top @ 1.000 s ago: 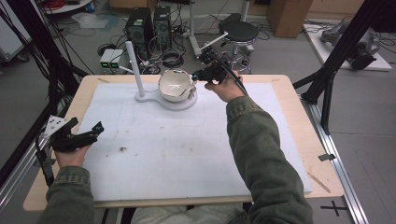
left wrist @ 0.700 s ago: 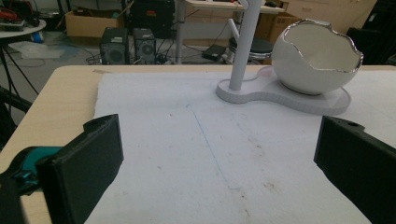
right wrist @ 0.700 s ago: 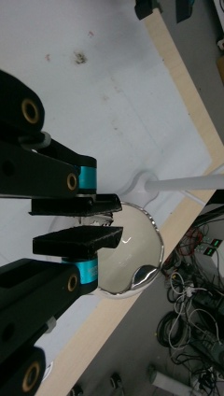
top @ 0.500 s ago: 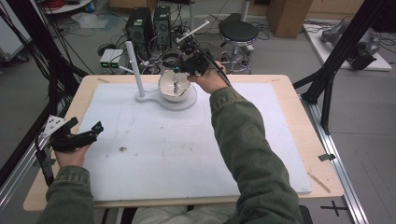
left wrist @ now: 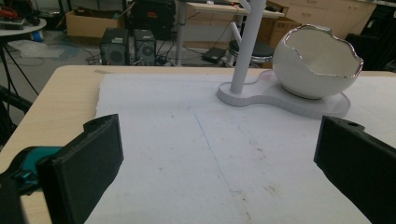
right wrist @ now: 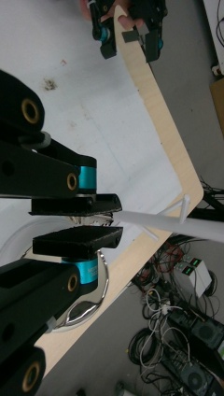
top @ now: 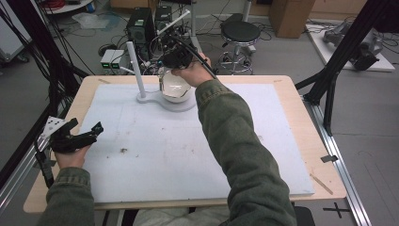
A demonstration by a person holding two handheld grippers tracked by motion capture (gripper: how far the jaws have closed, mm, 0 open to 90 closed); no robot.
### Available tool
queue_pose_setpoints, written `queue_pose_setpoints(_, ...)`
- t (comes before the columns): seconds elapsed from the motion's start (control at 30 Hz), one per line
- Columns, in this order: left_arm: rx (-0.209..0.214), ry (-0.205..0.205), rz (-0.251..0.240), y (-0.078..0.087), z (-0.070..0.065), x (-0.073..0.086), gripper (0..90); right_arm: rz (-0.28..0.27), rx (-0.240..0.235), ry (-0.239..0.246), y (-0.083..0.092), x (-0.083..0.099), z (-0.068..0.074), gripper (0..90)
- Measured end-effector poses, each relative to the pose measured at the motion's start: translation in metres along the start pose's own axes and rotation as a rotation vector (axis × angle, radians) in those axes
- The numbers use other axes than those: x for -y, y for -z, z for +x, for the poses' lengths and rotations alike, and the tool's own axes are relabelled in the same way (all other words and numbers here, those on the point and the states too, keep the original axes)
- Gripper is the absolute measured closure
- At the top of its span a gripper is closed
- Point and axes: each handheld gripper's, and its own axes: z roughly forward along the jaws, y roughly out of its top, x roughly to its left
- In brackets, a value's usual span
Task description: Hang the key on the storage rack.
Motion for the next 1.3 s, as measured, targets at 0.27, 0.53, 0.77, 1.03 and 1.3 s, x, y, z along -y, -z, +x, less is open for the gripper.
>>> queue_pose_setpoints(0.27,0.005,0.020,-0.007,0.000,0.001,0.000,1.7,0.002,-0.018,0.019,-0.010,-0.020,0.008,82.6)
queue_pose_setpoints(0.53,0.006,0.021,-0.009,-0.001,0.002,0.000,1.7,0.008,-0.028,0.026,-0.025,-0.034,0.012,82.6)
queue_pose_setpoints(0.77,0.007,0.022,-0.006,-0.001,0.002,0.000,1.7,0.021,-0.036,0.049,-0.039,-0.048,0.015,82.6)
queue_pose_setpoints(1.03,0.007,0.017,-0.004,-0.001,0.002,0.000,1.7,0.022,-0.040,0.046,-0.050,-0.056,0.017,82.6)
queue_pose_setpoints(1.3,0.002,0.024,-0.005,-0.001,0.003,0.001,1.7,0.024,-0.042,0.053,-0.061,-0.065,0.018,82.5)
